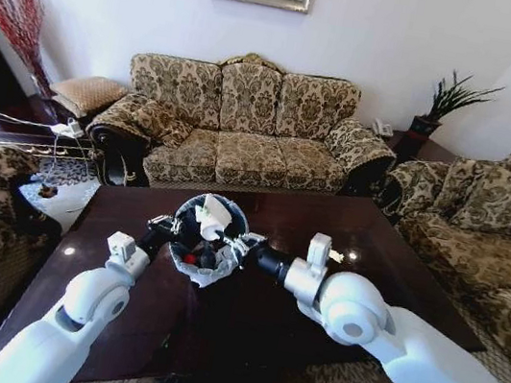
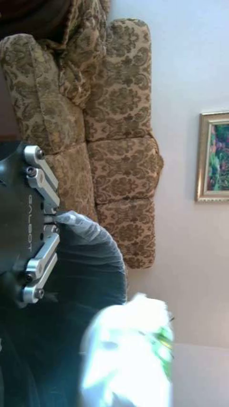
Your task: Move to the front of the table and place the trash on the table into the trash bin.
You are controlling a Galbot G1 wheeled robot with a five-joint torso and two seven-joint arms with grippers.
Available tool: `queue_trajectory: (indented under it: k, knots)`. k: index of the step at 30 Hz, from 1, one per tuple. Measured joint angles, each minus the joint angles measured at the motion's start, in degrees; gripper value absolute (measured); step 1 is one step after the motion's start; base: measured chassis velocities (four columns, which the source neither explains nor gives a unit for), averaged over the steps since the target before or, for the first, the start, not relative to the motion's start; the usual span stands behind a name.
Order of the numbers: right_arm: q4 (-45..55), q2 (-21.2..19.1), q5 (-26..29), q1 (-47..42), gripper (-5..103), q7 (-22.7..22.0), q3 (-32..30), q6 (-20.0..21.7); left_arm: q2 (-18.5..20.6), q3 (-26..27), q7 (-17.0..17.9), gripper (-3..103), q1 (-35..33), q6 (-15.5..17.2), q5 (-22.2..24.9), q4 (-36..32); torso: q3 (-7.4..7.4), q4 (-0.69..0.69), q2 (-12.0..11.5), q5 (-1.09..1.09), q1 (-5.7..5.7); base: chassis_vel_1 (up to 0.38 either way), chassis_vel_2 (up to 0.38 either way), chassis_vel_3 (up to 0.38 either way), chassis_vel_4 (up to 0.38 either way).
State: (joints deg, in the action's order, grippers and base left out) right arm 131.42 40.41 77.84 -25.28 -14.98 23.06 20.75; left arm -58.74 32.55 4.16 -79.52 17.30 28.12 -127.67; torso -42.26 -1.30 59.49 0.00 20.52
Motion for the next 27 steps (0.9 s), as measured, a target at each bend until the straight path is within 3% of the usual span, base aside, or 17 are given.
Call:
queue_trajectory:
  k: [2,5,7,9,10,13,15,17,18,21,22,24,26,27]
  knots:
    - [-0.29,-0.01,-0.11,0.0,13,0.02,0.01,-0.18,0.0,0.01,0.0,3,0.0,0.04,-0.03,-0.04,0.0,0.01,0.0,0.0,0.0,0.0,0.0,0.0,0.0]
    - [-1.32,0.05,-0.3,0.42,28,0.95,-0.07,-0.54,-0.08,0.01,0.0,3,-0.06,0.09,-0.13,-0.1,0.0,0.01,0.0,0.0,0.0,0.0,0.0,0.0,0.0]
    - [-1.36,0.13,-0.3,0.66,28,1.16,-0.05,-0.55,-0.12,-0.02,0.0,3,-0.03,0.09,-0.16,-0.1,0.0,0.01,0.0,0.0,0.0,0.0,0.0,0.0,0.0]
    - [-1.31,0.28,-0.64,0.95,38,1.39,0.05,-0.9,-0.2,-0.12,0.0,3,0.04,0.09,-0.18,-0.09,0.0,0.0,0.0,0.0,0.0,0.0,0.0,0.0,0.0]
    - [-1.31,0.28,-0.64,0.95,38,1.39,0.05,-0.9,-0.2,-0.12,0.0,3,0.04,0.09,-0.18,-0.09,0.0,0.0,0.0,0.0,0.0,0.0,0.0,0.0,0.0]
    - [-1.02,-0.1,-2.38,0.24,55,1.04,-1.59,-2.54,-0.25,-0.04,-0.01,3,0.04,0.09,-0.18,0.01,0.0,0.0,0.0,0.0,0.0,0.0,0.0,0.0,0.0]
    - [-0.92,-1.21,-5.14,-0.91,61,-0.29,-3.34,-3.98,-0.36,0.17,-0.01,3,0.01,0.05,-0.18,0.19,0.0,0.0,0.0,0.0,0.0,0.0,0.0,0.0,0.0]
    - [-2.73,-3.57,-11.45,-3.38,71,-1.76,-6.1,-6.43,-0.76,0.66,-0.04,3,-0.16,-0.05,-0.17,0.32,0.0,0.01,0.0,0.0,0.0,0.0,0.0,0.0,0.0]
    - [-2.73,-3.57,-11.45,-3.38,71,-1.76,-6.1,-6.43,-0.76,0.66,-0.04,3,-0.16,-0.05,-0.17,0.32,0.0,0.01,0.0,0.0,0.0,0.0,0.0,0.0,0.0]
    - [-7.49,-5.7,-19.94,-7.33,82,-3.81,-9.58,-9.95,-1.35,1.59,-0.05,3,-0.69,-0.23,-0.16,0.03,0.0,0.0,0.0,0.01,0.0,0.0,0.0,0.0,0.0]
    - [-9.68,-6.06,-23.29,-11.55,88,-4.97,-14.36,-10.63,-1.63,1.83,-0.04,3,-0.78,-0.26,-0.22,-0.17,0.0,-0.02,0.0,0.02,0.0,0.0,0.0,0.0,0.0]
    - [-10.52,-5.88,-24.67,-14.41,93,-5.34,-17.69,-10.6,-1.75,1.86,-0.04,3,-0.78,-0.26,-0.36,-0.25,0.0,-0.01,0.0,0.01,0.0,0.0,0.0,0.0,0.0]
    - [-13.08,-4.26,-28.47,-24.58,99,-5.46,-27.31,-10.26,-2.03,2.02,-0.06,3,-0.87,0.01,-1.27,-0.57,0.0,0.01,0.0,0.03,0.0,0.0,0.0,0.0,0.0]
    - [-13.08,-4.26,-28.47,-24.58,99,-5.46,-27.31,-10.26,-2.03,2.02,-0.06,3,-0.87,0.01,-1.27,-0.57,0.0,0.01,0.0,0.03,0.0,0.0,0.0,0.0,0.0]
